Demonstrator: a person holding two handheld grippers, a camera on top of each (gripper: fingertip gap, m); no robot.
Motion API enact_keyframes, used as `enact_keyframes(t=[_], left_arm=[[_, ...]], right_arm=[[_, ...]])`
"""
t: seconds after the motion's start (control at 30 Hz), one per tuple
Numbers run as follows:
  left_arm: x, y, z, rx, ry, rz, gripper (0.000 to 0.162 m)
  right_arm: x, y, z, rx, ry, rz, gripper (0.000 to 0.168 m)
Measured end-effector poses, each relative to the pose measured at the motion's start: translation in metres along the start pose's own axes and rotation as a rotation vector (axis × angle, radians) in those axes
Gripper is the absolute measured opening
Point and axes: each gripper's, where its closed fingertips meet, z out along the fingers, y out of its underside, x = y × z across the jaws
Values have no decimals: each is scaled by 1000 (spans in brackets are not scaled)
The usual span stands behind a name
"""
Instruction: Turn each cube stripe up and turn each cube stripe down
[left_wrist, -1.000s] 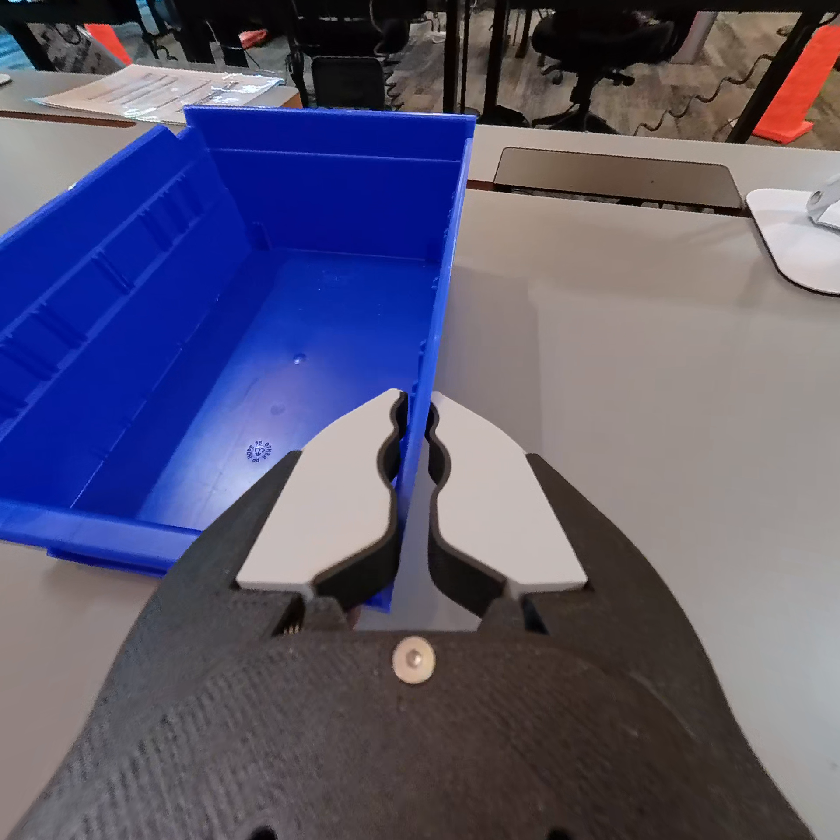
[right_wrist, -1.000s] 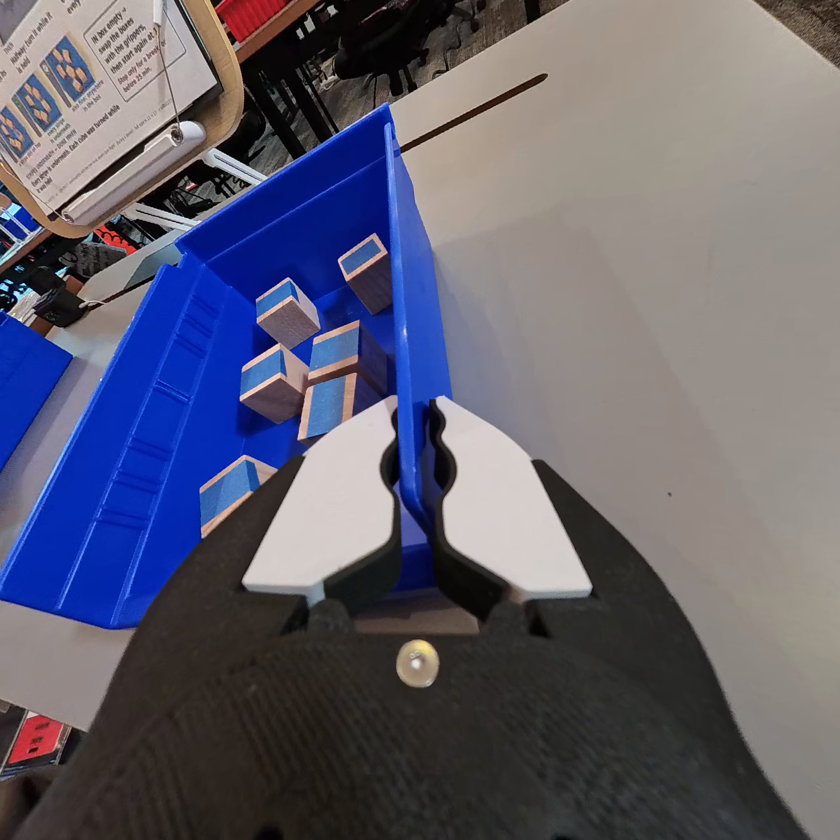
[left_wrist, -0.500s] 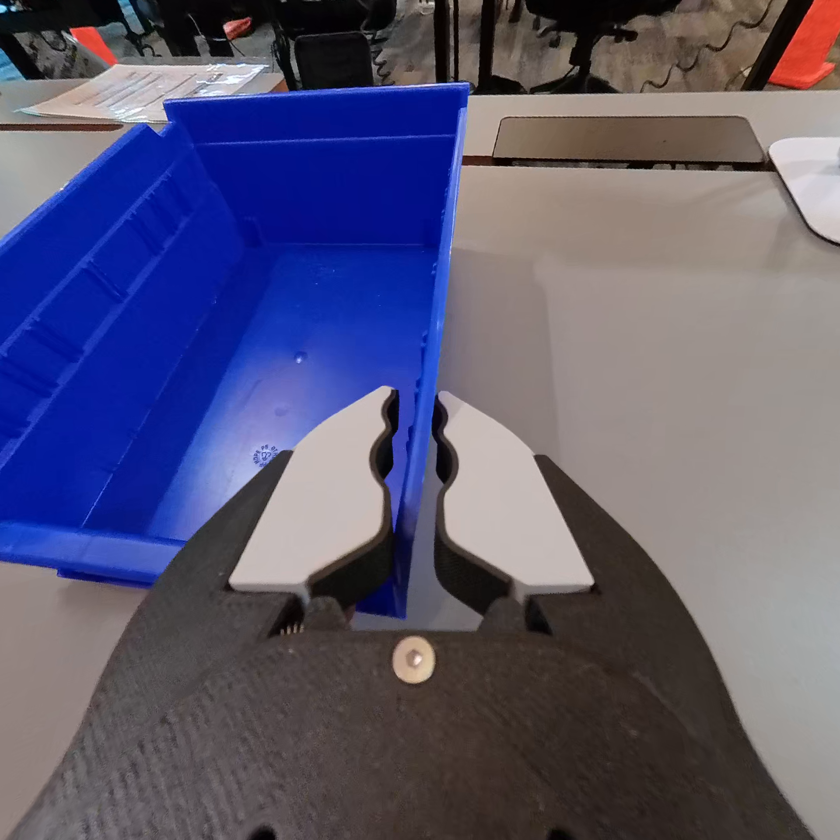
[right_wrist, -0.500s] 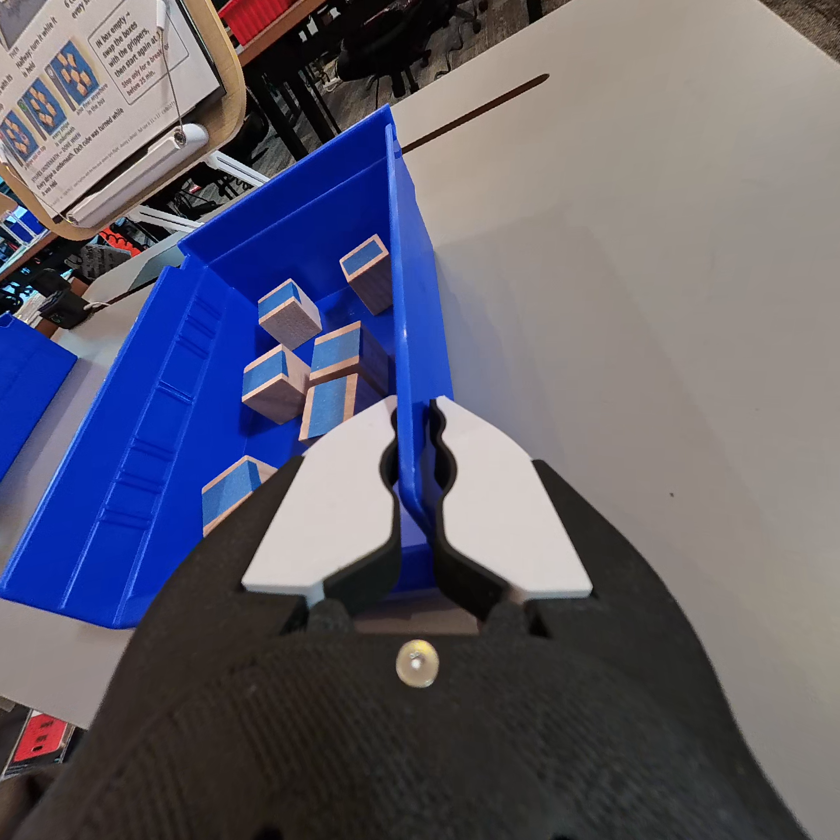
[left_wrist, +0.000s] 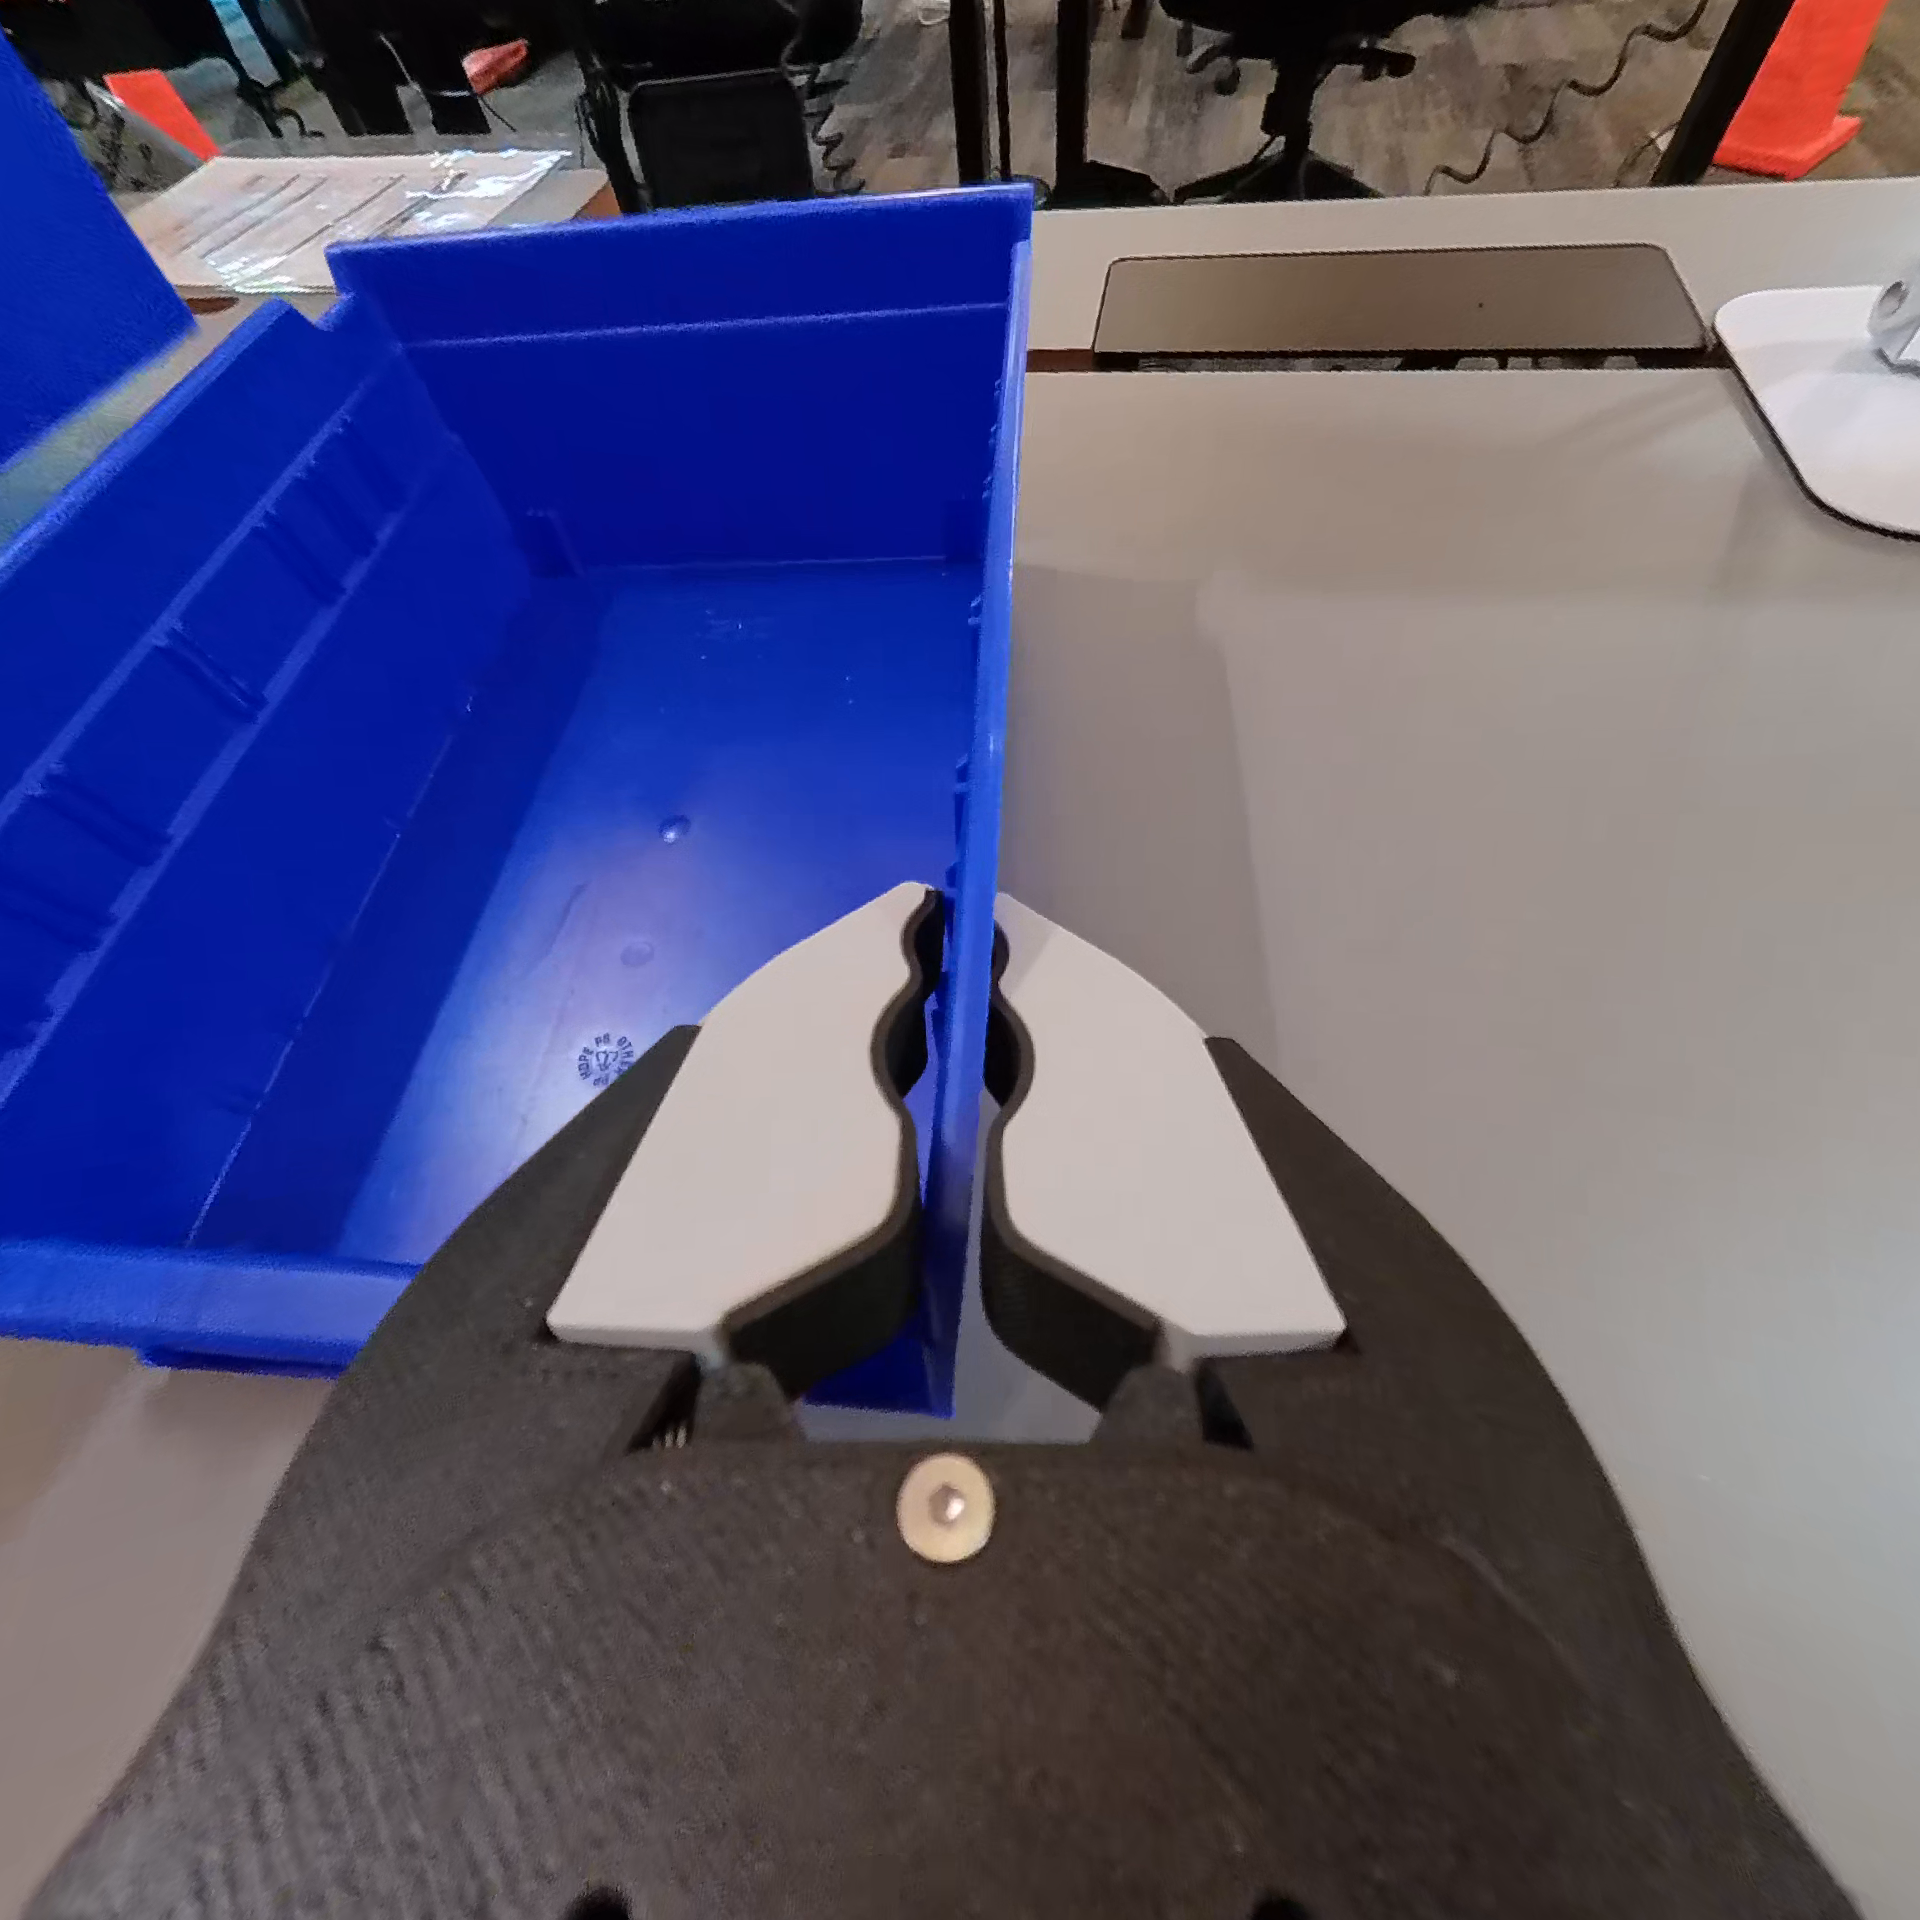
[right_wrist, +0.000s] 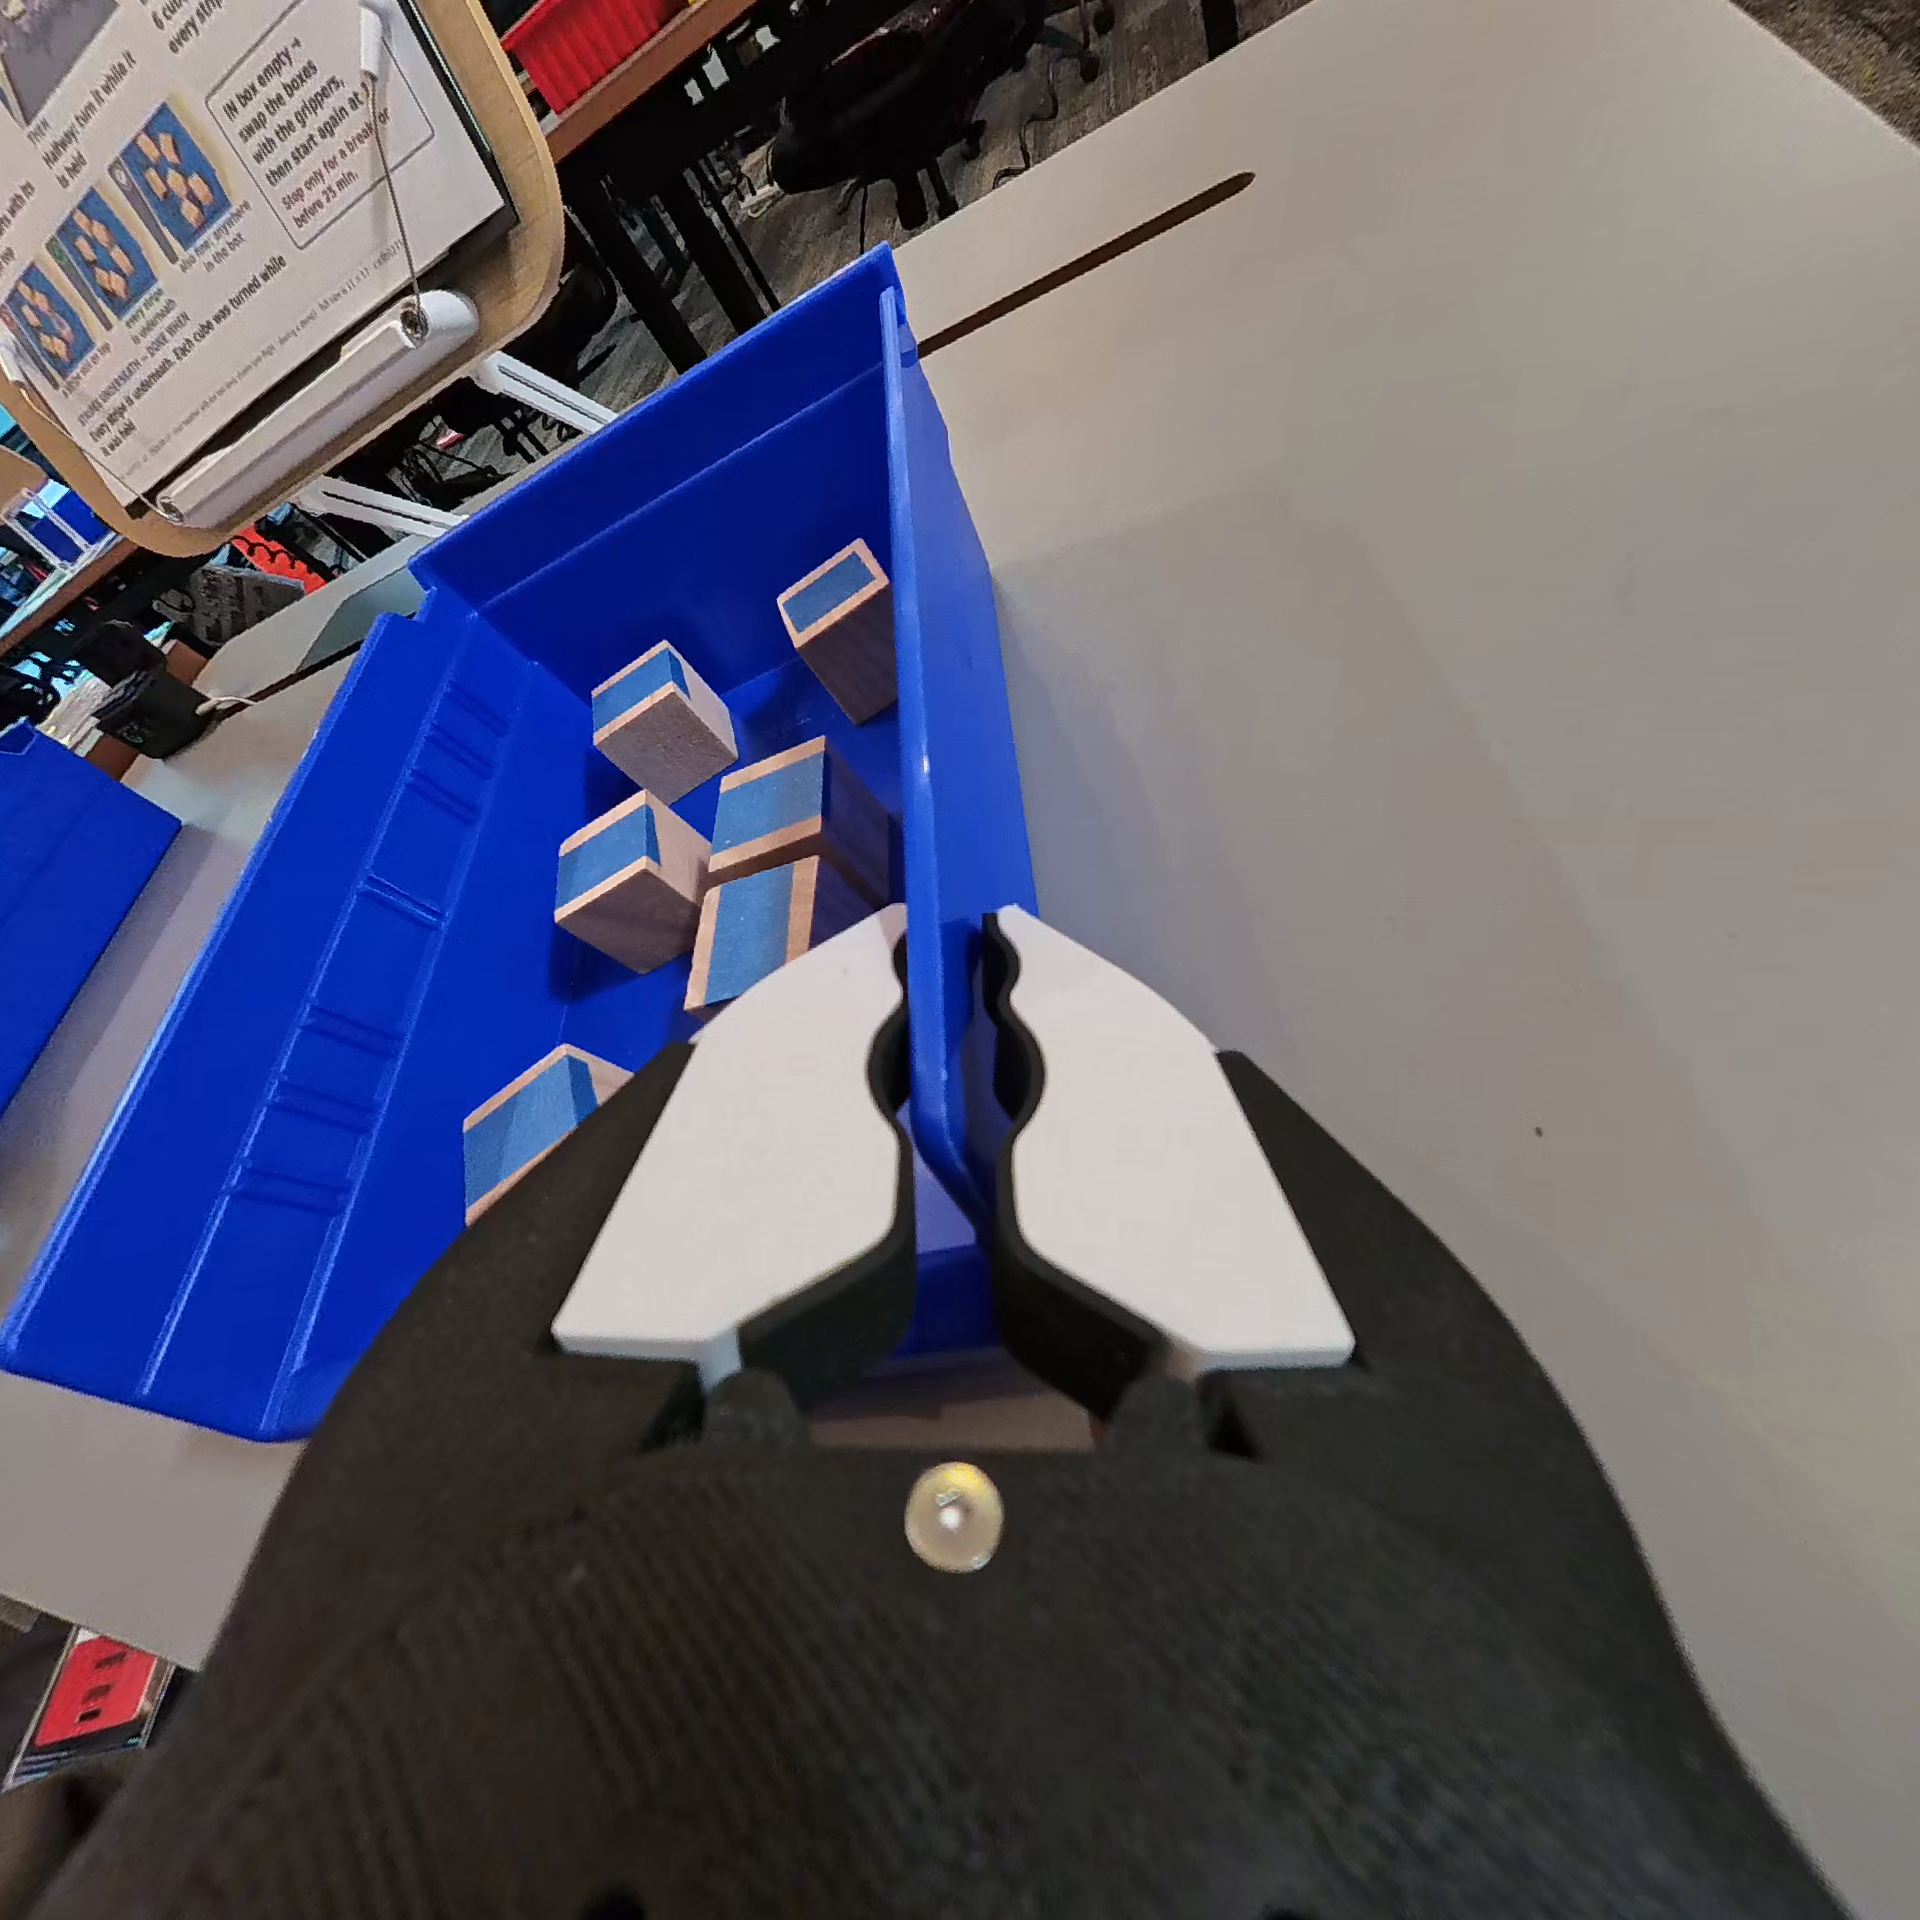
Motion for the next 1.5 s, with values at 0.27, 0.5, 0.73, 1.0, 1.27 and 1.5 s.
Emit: enact_keyframes(t=[0.27,0.5,0.73,1.0,1.27,1.5], left_arm=[[5,-18,-8,90,5,26,5],[11,-29,-15,138,8,57,5],[16,-36,-21,174,25,57,4],[15,-43,-27,218,29,39,4],[17,-51,-32,272,22,37,4],[20,-47,-30,258,27,66,3]], right_arm=[[1,0,2,0,49,-46,6],[-7,1,6,-7,61,-53,6],[-23,4,12,-10,61,-113,6],[-44,12,19,-31,40,-190,6],[-46,15,20,-37,26,-189,6],[-46,15,21,-36,19,-181,7]])
